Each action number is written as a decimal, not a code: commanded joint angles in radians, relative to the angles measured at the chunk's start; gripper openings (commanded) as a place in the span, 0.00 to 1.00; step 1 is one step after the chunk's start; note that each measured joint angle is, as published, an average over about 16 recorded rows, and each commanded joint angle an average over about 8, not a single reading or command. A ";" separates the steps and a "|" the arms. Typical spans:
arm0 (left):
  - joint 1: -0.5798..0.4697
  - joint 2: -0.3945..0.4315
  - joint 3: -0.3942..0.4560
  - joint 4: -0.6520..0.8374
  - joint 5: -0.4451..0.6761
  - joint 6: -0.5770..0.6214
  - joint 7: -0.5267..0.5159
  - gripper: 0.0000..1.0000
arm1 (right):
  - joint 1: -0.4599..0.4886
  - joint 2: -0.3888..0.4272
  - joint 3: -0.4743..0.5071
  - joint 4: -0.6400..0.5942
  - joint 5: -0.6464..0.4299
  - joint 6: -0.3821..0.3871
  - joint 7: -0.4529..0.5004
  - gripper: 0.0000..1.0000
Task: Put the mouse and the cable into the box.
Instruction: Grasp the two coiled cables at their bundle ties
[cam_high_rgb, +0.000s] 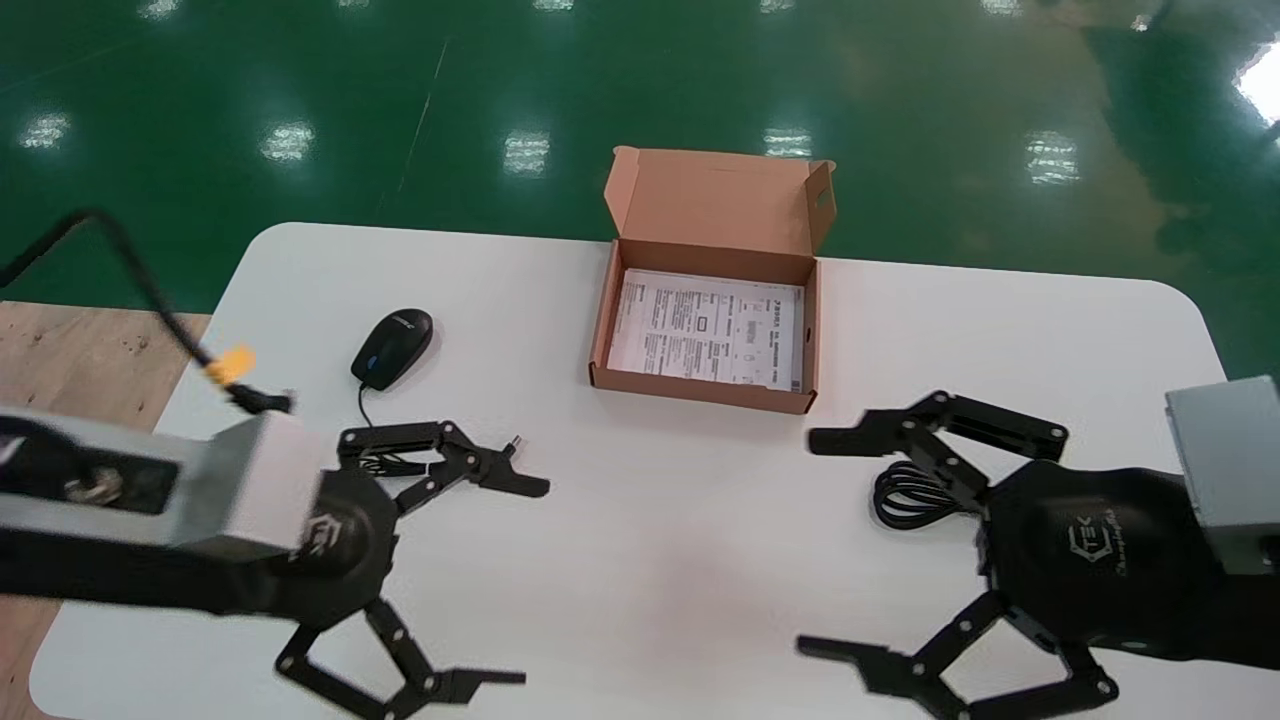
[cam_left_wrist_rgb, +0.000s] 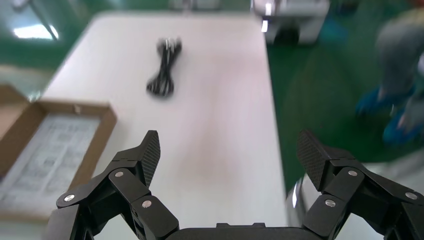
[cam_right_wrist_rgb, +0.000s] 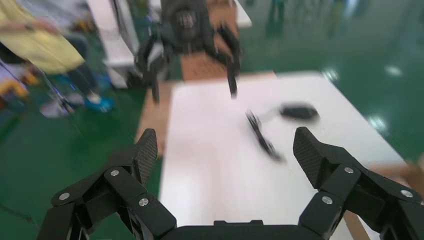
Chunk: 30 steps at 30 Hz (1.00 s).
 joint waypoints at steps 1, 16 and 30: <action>-0.070 0.018 0.059 0.011 0.069 0.004 0.006 1.00 | 0.003 0.017 -0.010 -0.028 -0.032 -0.020 -0.027 1.00; -0.343 0.299 0.344 0.594 0.493 -0.032 0.361 1.00 | 0.303 -0.049 -0.238 -0.395 -0.543 0.019 -0.450 1.00; -0.383 0.434 0.383 0.980 0.568 -0.153 0.602 1.00 | 0.454 -0.211 -0.318 -0.753 -0.728 0.113 -0.666 1.00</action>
